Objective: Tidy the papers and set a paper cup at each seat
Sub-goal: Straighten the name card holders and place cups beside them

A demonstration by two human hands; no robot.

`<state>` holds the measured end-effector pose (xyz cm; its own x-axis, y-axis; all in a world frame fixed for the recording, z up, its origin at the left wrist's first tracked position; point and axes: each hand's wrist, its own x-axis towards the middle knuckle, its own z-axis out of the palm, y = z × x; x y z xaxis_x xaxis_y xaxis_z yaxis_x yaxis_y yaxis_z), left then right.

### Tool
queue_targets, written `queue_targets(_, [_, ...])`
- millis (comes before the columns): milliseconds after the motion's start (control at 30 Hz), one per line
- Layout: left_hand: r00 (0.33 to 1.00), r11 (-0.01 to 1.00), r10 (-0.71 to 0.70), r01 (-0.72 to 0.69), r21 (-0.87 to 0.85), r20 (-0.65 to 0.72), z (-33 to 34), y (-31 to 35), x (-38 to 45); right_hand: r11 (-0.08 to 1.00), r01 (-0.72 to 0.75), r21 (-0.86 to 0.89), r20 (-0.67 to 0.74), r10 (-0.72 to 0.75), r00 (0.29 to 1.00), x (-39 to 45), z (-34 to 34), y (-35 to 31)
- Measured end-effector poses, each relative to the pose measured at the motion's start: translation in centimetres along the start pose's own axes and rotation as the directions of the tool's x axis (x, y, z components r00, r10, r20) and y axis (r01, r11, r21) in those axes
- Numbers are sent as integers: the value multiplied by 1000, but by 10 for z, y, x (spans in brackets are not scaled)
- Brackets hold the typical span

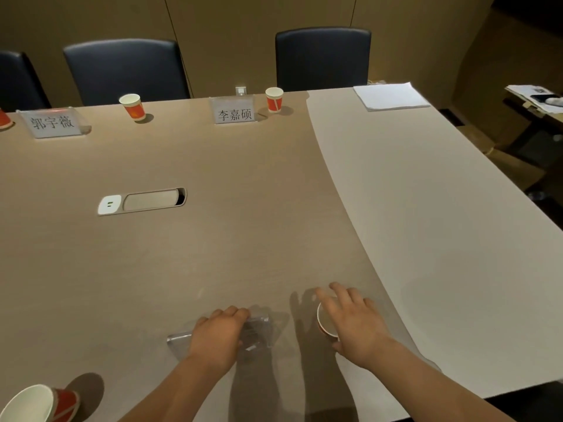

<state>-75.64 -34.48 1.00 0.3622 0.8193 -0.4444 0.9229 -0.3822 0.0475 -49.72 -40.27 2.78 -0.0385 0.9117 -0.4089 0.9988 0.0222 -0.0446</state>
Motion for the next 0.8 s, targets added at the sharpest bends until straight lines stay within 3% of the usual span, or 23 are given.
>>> queue_targets(67, [1000,1000,5,-5,6,-3,1,-1,0,997,58,-40,22,-58,998,1,1,-1])
queue_targets(367, [1000,1000,12,-12,16,-8,-3,0,-3,999,24,-25,31,-23,999,11,1,0])
queue_targets(500, [990,999,20,-25,-34,-137,-7,4,-18,999,45,-13,31,-45,999,5,-2,-4])
queue_targets(633, [944,996,-2,-28,-86,-329,-13,-10,-48,983,181,23,-70,-179,981,-4,-21,-28])
queue_targets(800, [892,976,-159,78,-203,-422,-17,-47,-97,903,429,37,-283,-402,871,-6,-40,-89])
